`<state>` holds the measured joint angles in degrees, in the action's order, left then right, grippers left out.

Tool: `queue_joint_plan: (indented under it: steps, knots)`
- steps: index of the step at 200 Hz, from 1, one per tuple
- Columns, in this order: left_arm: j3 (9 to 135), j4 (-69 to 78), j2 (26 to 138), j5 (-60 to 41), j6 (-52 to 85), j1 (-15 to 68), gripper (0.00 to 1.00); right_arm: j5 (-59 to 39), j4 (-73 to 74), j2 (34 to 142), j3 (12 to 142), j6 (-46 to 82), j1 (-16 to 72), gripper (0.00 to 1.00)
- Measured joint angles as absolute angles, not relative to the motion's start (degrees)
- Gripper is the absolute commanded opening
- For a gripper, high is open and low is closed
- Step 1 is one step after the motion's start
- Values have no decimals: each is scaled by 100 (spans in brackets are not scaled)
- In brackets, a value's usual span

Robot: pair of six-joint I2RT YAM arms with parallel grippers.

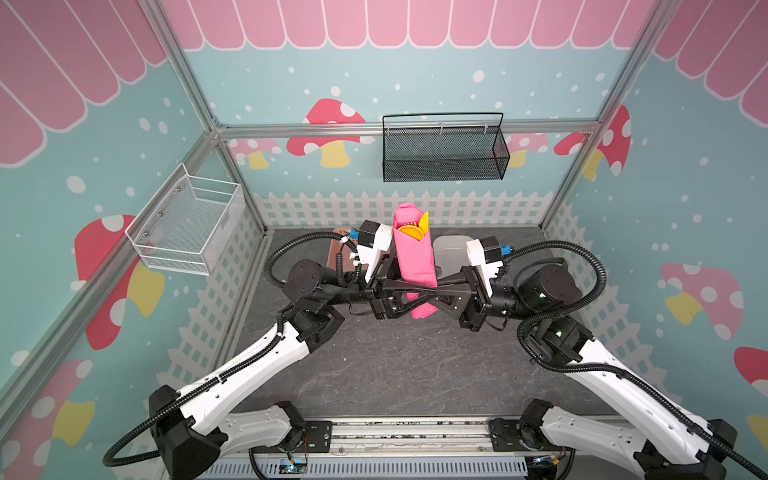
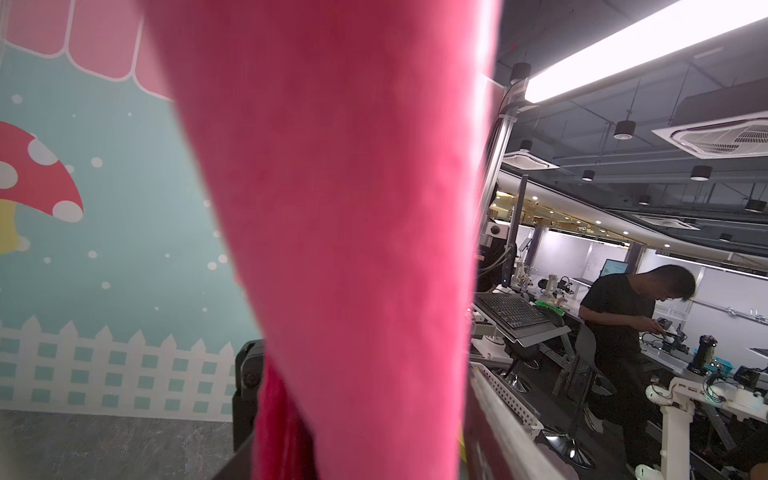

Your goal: Place the utensils on the paper napkin and roll it up

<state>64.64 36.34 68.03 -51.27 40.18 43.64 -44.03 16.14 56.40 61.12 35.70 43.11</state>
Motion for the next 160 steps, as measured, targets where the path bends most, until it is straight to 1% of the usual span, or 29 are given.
queue_joint_plan:
  steps: [91, 160]
  knots:
    - [6462, 3492, 6740, -5026, 3918, 4364, 44, -4285, 1634, 5583, 6001, 3586, 4313, 0]
    - [6403, 3304, 6593, -4814, 3769, 4364, 43, -4132, 1627, 5468, 5935, 3583, 4324, 0]
